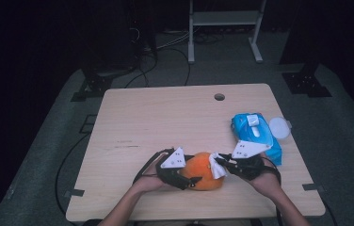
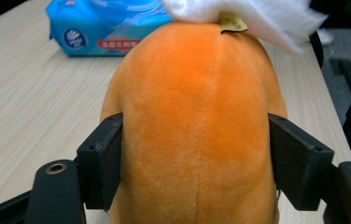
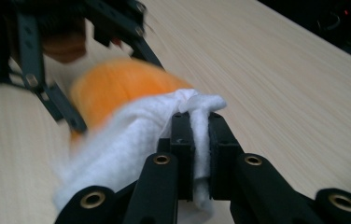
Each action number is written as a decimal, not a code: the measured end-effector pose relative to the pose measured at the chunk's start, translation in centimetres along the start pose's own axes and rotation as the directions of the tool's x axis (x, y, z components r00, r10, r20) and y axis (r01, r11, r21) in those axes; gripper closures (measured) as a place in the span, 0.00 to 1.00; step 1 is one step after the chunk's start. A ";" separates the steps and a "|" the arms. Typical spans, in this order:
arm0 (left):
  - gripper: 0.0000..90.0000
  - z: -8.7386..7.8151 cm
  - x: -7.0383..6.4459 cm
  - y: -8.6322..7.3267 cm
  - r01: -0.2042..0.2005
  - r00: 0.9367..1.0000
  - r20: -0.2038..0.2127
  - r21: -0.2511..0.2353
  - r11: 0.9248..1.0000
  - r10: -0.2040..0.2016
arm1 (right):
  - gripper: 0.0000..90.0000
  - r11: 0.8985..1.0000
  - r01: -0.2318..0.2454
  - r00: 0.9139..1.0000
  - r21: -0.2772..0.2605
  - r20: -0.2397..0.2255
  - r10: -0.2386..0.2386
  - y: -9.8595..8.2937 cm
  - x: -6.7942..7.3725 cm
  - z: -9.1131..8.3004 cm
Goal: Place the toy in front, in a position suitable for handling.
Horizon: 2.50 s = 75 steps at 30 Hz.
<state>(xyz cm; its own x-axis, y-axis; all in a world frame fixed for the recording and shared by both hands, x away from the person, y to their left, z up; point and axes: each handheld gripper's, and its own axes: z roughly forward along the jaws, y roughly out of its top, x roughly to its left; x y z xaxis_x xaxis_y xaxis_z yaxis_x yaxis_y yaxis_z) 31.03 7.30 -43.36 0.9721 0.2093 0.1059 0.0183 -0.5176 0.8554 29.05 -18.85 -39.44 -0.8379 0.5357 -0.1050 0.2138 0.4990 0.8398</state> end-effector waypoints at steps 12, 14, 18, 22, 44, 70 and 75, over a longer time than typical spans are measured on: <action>0.31 0.1 0.6 0.5 0.123 0.992 -0.022 -0.030 0.992 -0.124 | 0.92 0.999 -0.005 1.000 -0.032 -0.030 0.004 0.4 0.3 0.1; 0.37 -0.1 0.2 0.9 0.046 0.995 -0.080 -0.070 0.996 -0.052 | 0.92 0.999 -0.001 1.000 -0.048 -0.025 0.000 0.8 0.4 -0.1; 0.36 0.1 0.2 0.7 -0.012 0.993 -0.115 -0.071 0.997 0.004 | 0.92 0.998 -0.005 1.000 -0.064 -0.015 0.004 1.1 0.1 -0.5; 0.22 0.0 1.2 -0.2 0.099 0.994 -0.048 -0.062 0.993 -0.102 | 0.92 1.000 0.005 1.000 -0.020 -0.001 -0.005 -0.1 -0.5 0.3; 0.27 -0.6 1.5 -0.8 0.152 0.987 -0.040 -0.053 0.987 -0.154 | 0.92 1.000 -0.026 1.000 0.008 -0.006 0.026 -1.2 -1.3 -0.4; 0.27 -0.5 0.5 0.1 0.089 0.996 -0.016 -0.006 0.996 -0.090 | 0.92 1.000 -0.003 1.000 -0.023 -0.019 0.002 0.0 -0.5 -0.4; 0.20 -0.3 1.7 -0.4 0.211 0.978 0.005 -0.025 0.977 -0.211 | 0.92 1.000 -0.023 1.000 -0.017 -0.019 0.023 -0.7 -1.0 -0.6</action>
<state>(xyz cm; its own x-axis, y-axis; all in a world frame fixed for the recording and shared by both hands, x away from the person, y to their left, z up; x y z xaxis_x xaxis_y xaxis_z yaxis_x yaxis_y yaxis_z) 32.64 8.12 -43.38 0.9476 0.3095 -0.0794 0.2169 -0.4408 0.8710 29.45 -20.11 -39.58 -0.8423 0.5337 -0.0757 0.2247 0.4752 0.8507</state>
